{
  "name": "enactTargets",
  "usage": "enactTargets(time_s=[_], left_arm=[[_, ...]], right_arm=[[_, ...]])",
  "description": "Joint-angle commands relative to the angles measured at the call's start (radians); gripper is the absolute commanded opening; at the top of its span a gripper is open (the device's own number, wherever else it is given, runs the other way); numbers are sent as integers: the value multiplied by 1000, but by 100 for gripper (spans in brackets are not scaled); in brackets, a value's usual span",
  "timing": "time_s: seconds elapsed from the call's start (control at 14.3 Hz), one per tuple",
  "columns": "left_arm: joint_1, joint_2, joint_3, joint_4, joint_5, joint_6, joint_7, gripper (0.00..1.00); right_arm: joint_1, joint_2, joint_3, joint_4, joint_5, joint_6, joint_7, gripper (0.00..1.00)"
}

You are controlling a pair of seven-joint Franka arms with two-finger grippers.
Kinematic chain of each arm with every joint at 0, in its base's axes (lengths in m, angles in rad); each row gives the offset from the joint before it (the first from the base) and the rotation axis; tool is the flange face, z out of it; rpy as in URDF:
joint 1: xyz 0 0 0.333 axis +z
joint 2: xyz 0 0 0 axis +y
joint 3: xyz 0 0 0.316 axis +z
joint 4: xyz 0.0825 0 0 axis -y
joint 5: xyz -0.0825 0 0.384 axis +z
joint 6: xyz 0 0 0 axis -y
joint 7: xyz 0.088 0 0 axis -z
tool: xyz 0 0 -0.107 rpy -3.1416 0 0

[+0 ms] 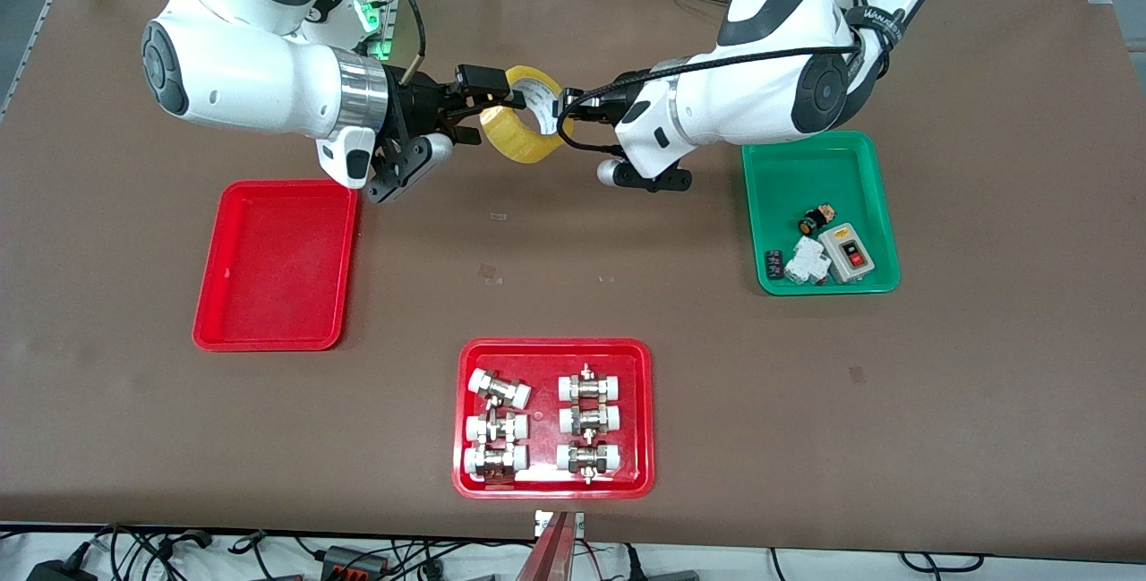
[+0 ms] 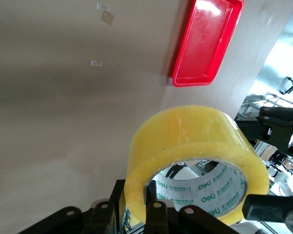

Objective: Left arm passes tape to right arm into tray
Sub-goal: 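Close the right gripper on the tape roll held by the left gripper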

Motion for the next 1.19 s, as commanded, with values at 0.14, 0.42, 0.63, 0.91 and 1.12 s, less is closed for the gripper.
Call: enactTargets(time_s=[0.14,0.42,0.63,0.91,1.12], left_arm=[[6,8,-4,30,-24,-26,1,0],[7,8,-3,31,-22,-41,4,0],[9,7,-3,31,-22,-44,4,0],[10,7,-3,30,-22,-44,4,0],[10,7,-3,30,-22,-46,4,0]], right_arm=[[5,1,-8,11,19,-8,42,100],[5,-1,-9,11,22,-9,44,100],[5,-1,-9,11,22,-9,44,95],[5,-1,-9,9,22,-17,62,88],[5,1,-9,11,23,-25,62,88]])
